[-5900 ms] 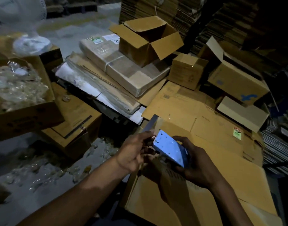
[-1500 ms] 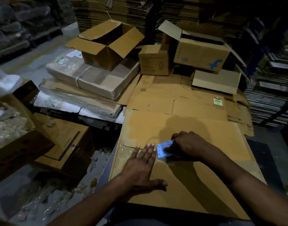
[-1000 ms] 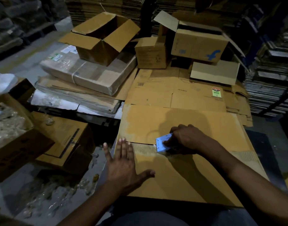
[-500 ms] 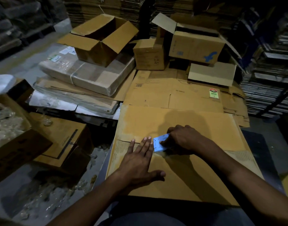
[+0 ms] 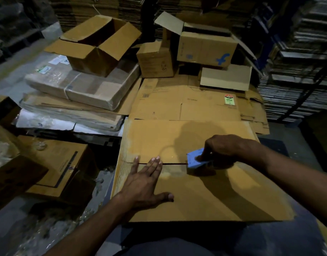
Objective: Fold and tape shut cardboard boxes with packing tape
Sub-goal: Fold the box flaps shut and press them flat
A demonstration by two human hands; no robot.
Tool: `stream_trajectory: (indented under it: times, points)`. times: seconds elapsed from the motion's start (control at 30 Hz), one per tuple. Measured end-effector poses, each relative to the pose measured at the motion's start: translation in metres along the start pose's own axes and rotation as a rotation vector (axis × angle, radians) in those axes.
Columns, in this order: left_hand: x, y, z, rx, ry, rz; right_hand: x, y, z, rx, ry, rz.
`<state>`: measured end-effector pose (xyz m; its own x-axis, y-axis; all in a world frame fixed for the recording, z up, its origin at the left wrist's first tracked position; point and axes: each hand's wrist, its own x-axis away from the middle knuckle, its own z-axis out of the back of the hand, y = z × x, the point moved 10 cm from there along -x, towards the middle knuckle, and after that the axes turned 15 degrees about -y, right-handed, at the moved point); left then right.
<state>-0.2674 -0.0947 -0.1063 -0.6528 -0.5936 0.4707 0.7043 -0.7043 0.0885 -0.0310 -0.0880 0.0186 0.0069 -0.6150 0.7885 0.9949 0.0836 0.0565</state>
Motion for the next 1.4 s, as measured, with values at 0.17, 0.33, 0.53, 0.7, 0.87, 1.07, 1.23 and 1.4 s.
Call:
stream_trajectory:
  times: [0.17, 0.33, 0.53, 0.7, 0.87, 1.07, 1.23, 1.4]
  points:
    - [0.002, -0.001, 0.002, 0.002, 0.031, -0.025, -0.001, 0.018, -0.025, 0.222, 0.147, 0.063]
    - [-0.003, 0.009, 0.004, 0.022, 0.026, -0.005, -0.003, 0.008, -0.036, 0.376, 0.207, 0.157]
    - [-0.029, 0.065, 0.013, -0.020, -0.023, -0.015, -0.007, 0.002, -0.038, 0.367, 0.280, 0.130]
    - [-0.026, 0.043, 0.009, 0.098, 0.004, 0.063, 0.005, -0.035, -0.024, 0.357, 0.389, 0.218]
    - [0.027, -0.060, -0.008, 0.041, 0.017, 0.324, -0.001, -0.089, -0.019, 0.248, 0.477, 0.440]
    - [0.019, -0.041, -0.004, 0.018, 0.030, 0.245, -0.062, -0.140, -0.067, 0.011, 0.263, 0.351]
    - [0.010, -0.019, -0.010, 0.017, 0.022, 0.065, -0.052, -0.123, -0.093, -0.121, 0.343, 0.409]
    - [0.010, -0.018, -0.008, 0.005, 0.054, 0.032, -0.050, -0.124, -0.106, -0.125, 0.322, 0.249]
